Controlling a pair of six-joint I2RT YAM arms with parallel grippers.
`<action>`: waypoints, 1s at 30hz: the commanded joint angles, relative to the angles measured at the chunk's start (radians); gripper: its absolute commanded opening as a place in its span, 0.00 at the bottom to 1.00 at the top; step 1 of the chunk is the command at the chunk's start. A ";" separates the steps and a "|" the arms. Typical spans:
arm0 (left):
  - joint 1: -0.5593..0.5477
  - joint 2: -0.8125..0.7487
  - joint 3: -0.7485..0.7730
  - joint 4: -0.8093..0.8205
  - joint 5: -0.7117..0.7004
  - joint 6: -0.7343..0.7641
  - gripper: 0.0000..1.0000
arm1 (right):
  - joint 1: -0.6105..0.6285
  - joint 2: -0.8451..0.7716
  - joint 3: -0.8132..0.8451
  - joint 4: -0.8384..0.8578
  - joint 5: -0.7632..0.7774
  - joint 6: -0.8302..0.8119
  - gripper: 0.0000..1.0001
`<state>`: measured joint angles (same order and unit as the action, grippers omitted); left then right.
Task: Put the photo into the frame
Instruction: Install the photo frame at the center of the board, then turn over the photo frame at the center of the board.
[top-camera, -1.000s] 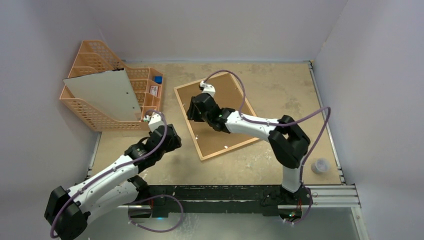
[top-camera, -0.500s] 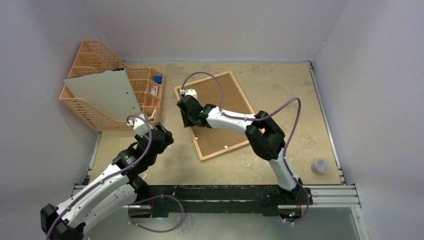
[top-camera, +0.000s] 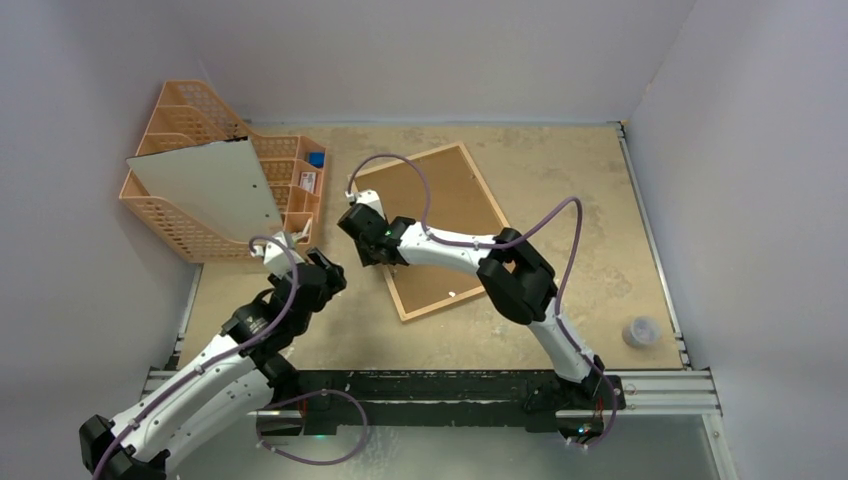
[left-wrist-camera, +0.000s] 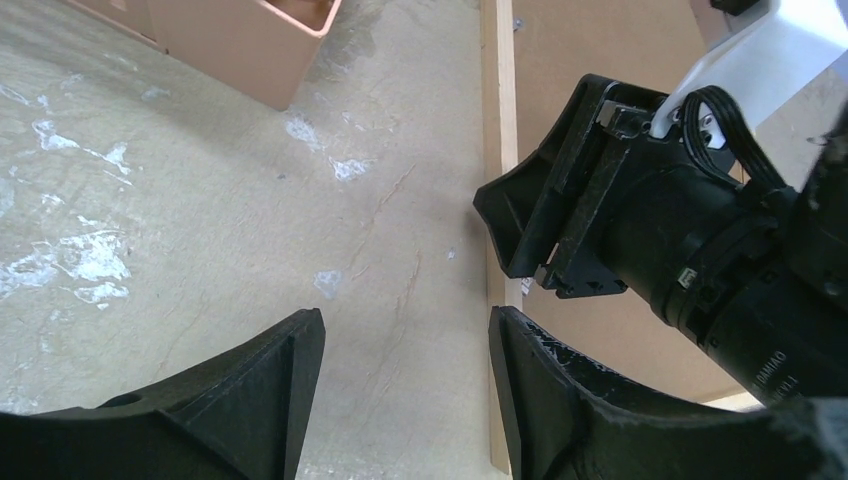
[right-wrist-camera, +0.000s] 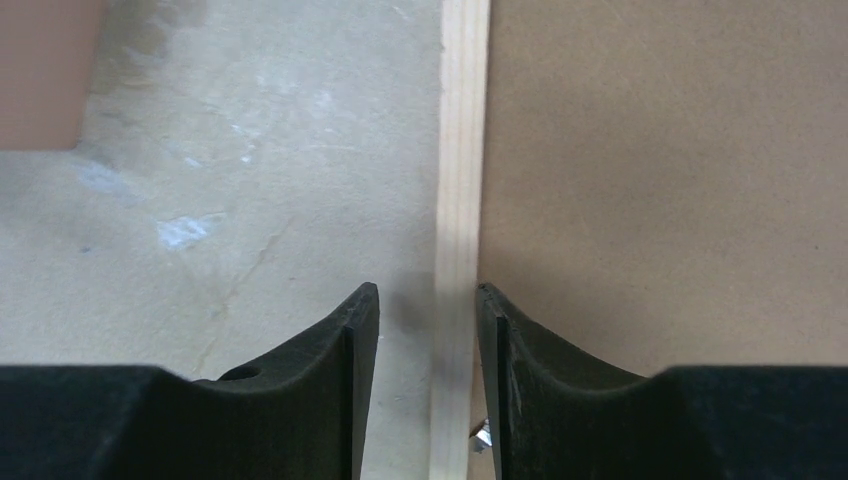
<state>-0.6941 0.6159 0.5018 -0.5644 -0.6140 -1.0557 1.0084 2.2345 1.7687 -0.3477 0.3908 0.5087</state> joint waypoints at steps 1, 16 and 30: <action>0.006 -0.032 -0.018 0.002 0.019 -0.037 0.64 | -0.008 0.035 0.024 -0.092 0.048 0.026 0.43; 0.006 -0.039 -0.092 0.058 0.120 -0.055 0.64 | 0.001 0.069 0.059 -0.127 0.077 0.025 0.30; 0.006 -0.003 -0.239 0.302 0.352 -0.059 0.65 | 0.014 0.019 0.152 -0.135 0.079 -0.002 0.00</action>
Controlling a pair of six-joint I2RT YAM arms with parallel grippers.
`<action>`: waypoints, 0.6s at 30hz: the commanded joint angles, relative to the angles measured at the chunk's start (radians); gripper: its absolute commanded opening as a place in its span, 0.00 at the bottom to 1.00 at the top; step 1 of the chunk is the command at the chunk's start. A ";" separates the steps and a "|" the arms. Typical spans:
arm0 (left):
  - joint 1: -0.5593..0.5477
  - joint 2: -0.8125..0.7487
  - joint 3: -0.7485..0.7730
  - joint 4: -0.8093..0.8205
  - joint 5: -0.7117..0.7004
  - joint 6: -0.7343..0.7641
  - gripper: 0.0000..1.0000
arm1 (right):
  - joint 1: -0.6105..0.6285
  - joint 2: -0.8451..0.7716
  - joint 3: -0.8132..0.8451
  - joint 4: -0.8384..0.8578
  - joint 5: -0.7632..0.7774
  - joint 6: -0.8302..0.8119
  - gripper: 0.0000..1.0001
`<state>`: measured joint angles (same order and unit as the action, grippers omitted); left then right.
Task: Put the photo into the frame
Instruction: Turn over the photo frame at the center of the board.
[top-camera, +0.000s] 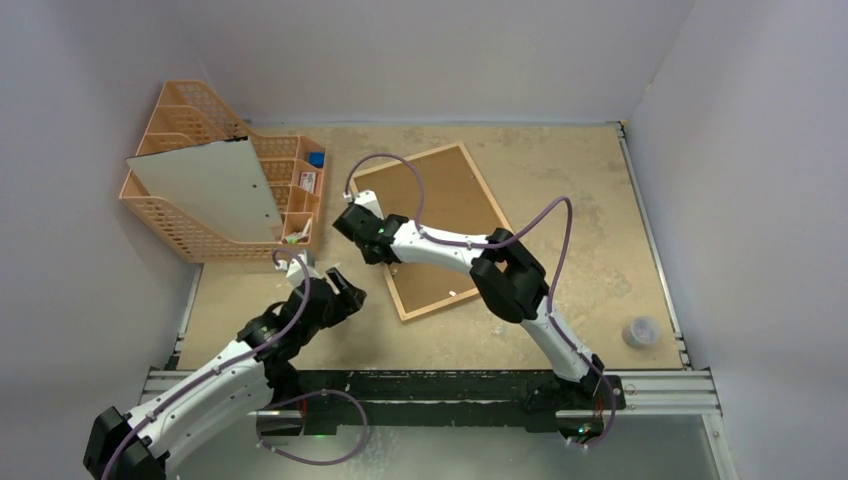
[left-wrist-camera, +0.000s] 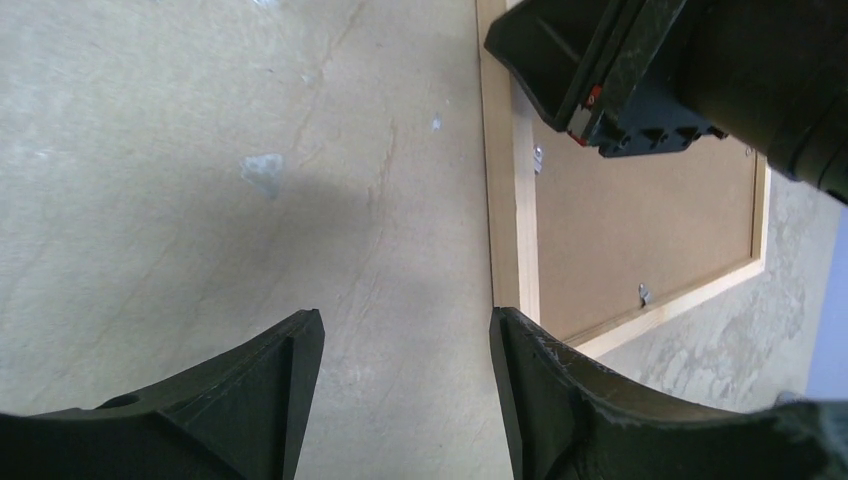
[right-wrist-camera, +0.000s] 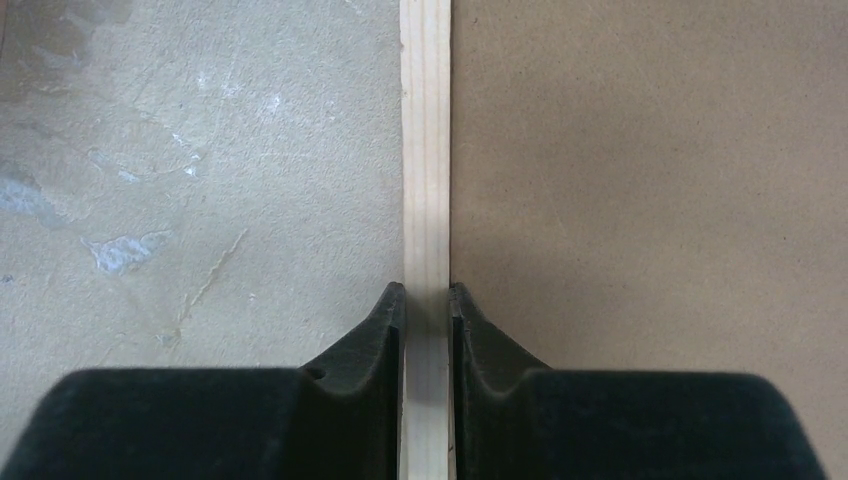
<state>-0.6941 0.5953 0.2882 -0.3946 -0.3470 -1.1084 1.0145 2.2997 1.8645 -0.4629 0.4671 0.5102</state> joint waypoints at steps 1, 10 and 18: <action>0.005 0.023 -0.033 0.161 0.105 -0.002 0.65 | 0.008 -0.061 0.061 -0.013 -0.006 -0.001 0.00; 0.005 0.055 -0.127 0.498 0.294 -0.065 0.74 | 0.006 -0.144 0.155 -0.042 -0.121 0.024 0.00; 0.006 0.120 -0.094 0.548 0.342 -0.105 0.70 | 0.006 -0.188 0.208 -0.083 -0.193 0.070 0.00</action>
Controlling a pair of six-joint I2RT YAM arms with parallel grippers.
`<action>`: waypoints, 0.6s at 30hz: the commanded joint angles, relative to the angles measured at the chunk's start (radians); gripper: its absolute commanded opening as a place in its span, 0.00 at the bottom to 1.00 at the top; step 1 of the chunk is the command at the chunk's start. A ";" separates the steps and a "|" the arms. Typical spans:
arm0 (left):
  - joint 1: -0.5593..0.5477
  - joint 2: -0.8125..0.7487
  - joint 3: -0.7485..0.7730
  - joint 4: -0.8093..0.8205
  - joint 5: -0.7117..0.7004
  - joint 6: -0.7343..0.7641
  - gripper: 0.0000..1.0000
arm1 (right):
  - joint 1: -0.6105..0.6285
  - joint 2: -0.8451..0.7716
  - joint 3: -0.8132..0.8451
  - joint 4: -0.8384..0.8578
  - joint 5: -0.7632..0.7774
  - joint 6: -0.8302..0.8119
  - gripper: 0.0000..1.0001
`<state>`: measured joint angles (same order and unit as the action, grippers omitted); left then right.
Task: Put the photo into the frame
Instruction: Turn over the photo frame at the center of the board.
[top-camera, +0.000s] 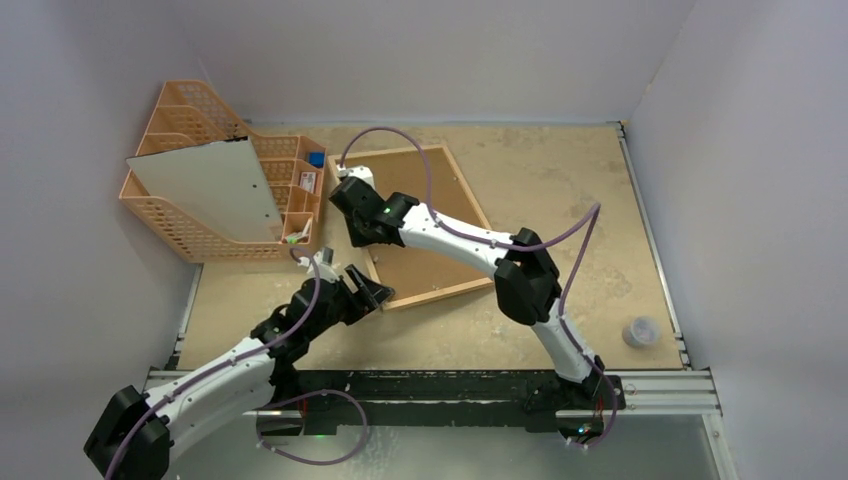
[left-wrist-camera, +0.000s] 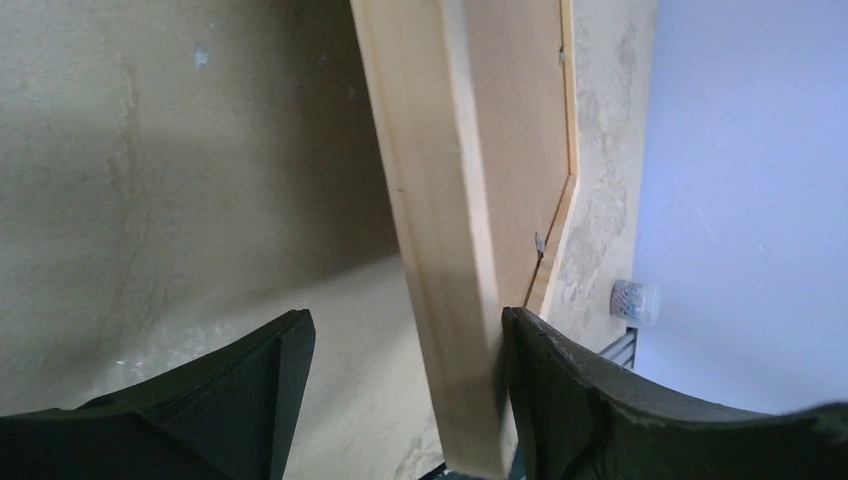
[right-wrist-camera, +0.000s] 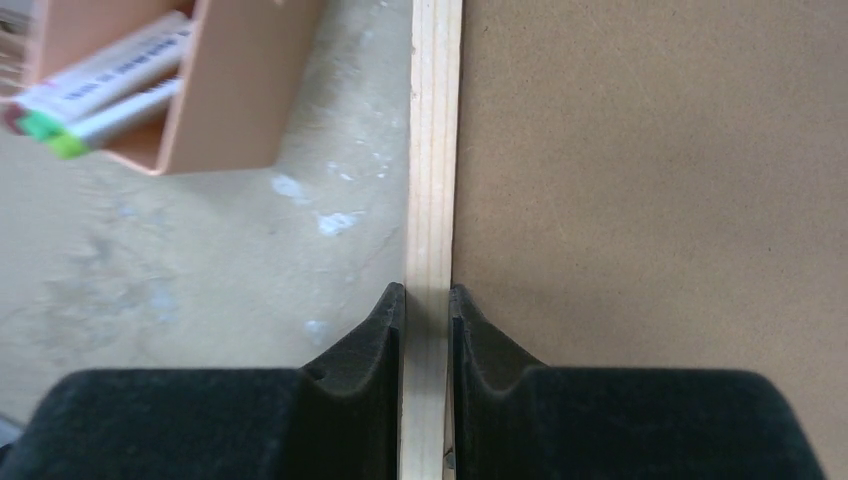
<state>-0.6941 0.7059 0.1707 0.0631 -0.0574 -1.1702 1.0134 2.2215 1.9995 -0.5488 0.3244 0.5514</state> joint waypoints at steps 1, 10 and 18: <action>0.006 0.008 0.031 0.096 0.083 -0.053 0.67 | 0.008 -0.118 0.073 0.001 -0.058 0.036 0.00; 0.006 -0.072 0.060 0.097 0.087 -0.120 0.26 | 0.006 -0.167 0.052 0.007 -0.094 0.082 0.00; 0.005 -0.079 0.212 -0.131 0.060 -0.019 0.00 | -0.024 -0.204 0.081 -0.053 -0.001 0.068 0.42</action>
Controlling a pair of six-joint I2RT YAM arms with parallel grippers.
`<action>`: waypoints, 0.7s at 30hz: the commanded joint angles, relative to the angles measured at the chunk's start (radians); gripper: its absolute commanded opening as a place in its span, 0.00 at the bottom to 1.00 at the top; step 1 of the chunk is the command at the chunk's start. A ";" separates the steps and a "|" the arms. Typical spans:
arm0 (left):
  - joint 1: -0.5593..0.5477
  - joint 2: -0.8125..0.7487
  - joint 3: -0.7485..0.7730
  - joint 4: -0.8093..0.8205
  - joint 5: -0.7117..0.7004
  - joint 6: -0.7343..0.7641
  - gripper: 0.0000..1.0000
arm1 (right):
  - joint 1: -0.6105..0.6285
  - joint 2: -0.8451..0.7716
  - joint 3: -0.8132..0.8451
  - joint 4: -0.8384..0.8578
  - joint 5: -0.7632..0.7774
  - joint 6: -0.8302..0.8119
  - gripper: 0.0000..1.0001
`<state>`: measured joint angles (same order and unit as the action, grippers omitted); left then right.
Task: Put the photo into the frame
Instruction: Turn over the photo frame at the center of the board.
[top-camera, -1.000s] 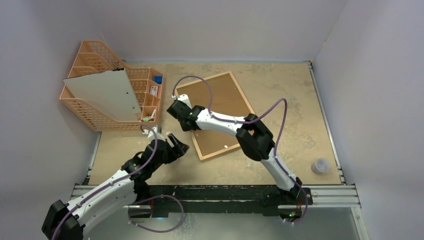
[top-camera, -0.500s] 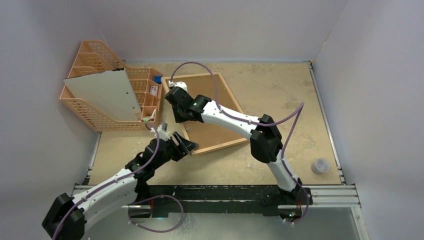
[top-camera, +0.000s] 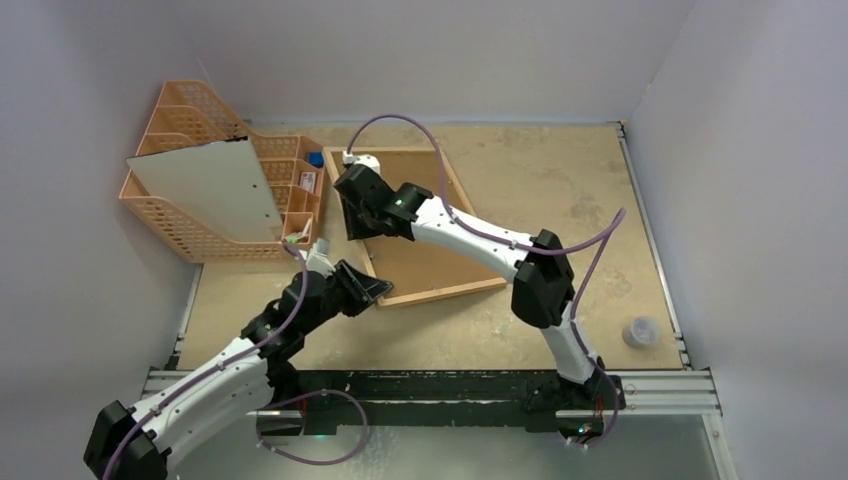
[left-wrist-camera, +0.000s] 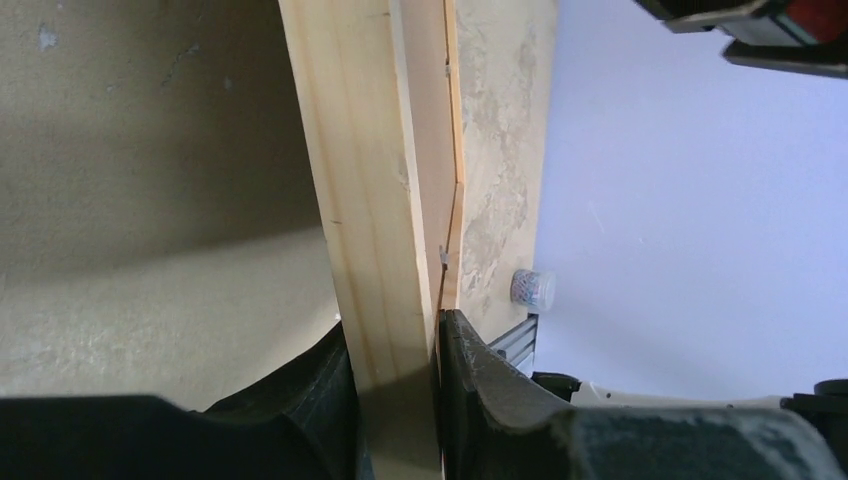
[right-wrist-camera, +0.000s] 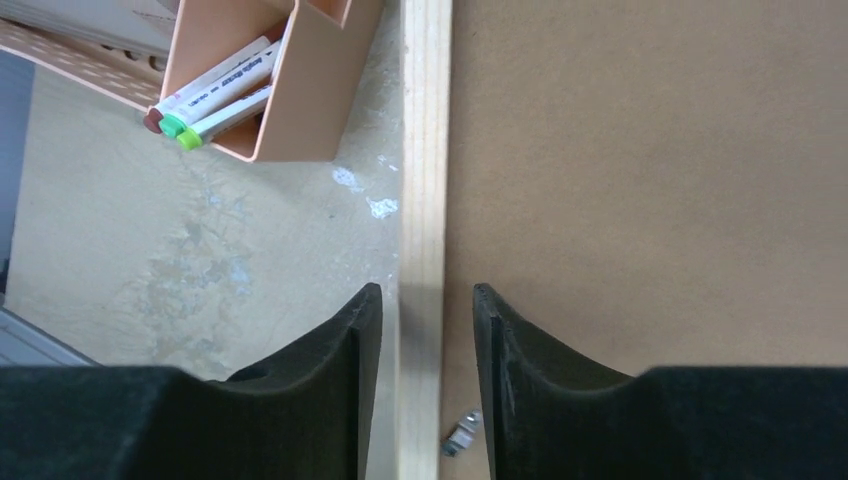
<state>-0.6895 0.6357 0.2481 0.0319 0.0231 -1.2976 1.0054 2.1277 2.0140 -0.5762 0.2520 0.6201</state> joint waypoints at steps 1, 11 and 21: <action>0.001 -0.003 0.173 -0.148 -0.041 0.133 0.00 | -0.028 -0.129 0.066 -0.030 0.087 -0.003 0.46; 0.001 0.219 0.727 -0.633 -0.215 0.469 0.00 | -0.262 -0.498 -0.206 0.148 -0.032 0.029 0.62; 0.002 0.575 1.259 -0.938 -0.256 0.828 0.00 | -0.376 -0.644 -0.365 0.183 -0.095 0.031 0.66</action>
<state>-0.6884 1.1206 1.3224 -0.8070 -0.1886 -0.6907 0.6445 1.4742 1.6855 -0.4065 0.2161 0.6441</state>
